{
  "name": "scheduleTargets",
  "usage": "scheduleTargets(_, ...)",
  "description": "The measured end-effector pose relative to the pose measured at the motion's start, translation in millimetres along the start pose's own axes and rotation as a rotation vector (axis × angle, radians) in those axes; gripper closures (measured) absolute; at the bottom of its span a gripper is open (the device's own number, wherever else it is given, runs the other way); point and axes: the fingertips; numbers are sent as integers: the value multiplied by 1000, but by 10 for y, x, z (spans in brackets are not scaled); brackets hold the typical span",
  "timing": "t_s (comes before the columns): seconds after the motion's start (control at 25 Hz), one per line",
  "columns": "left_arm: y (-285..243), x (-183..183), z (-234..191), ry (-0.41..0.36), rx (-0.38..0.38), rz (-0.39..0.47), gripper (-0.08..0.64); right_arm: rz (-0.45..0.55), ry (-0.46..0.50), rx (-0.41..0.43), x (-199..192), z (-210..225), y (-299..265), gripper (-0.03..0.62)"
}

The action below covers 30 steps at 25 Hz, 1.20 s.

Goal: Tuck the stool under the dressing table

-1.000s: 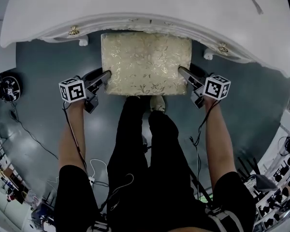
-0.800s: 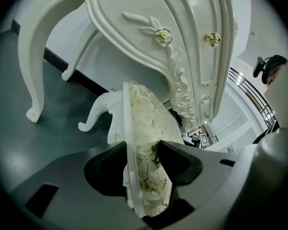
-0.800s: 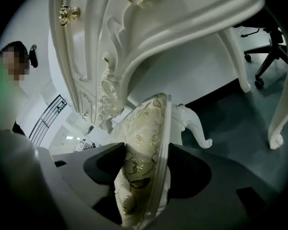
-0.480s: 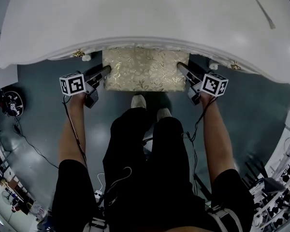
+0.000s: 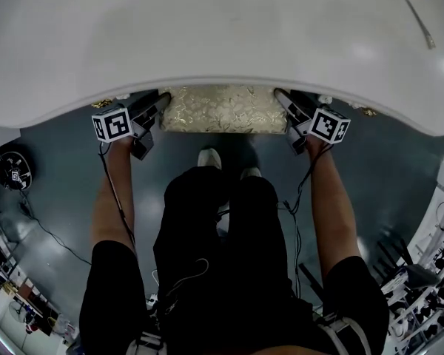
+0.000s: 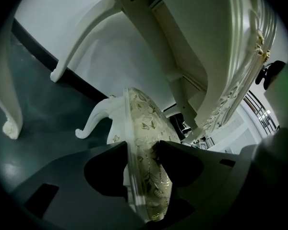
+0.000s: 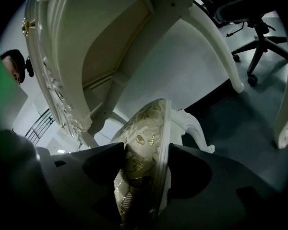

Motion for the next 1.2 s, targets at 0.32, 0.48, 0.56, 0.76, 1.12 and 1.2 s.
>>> scheduleTargets(0.32,-487,221,-241,-2,-53,65,339,120,-49,35,329,419,-422,287)
scheduleTargets(0.48,-520,288,-263,-6,-67,113,333,112,-43,69,346,402,-449,282)
scheduleTargets(0.56,-502,326,-270,-18,-57,152,327,132,-38,60,384,405,-437,279)
scheduleTargets(0.76,-159,199,-200,-78,48,219,384,172,-40,-67,300,369,-139,321)
scheduleTargets(1.12,889,-87,1337,-302,186,242,541,118,285,-201,181,-1010,853,575)
scheduleTargets(1.2,911,-75,2012,-424,216,237,541,135,367,-175,415,-1465,1138,575)
Point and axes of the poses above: the fingertips, and each gripper's own axes: y backward along the fingers, z to its right, x out of its top, and after that the axes turned 10 degrees about z, right-handed
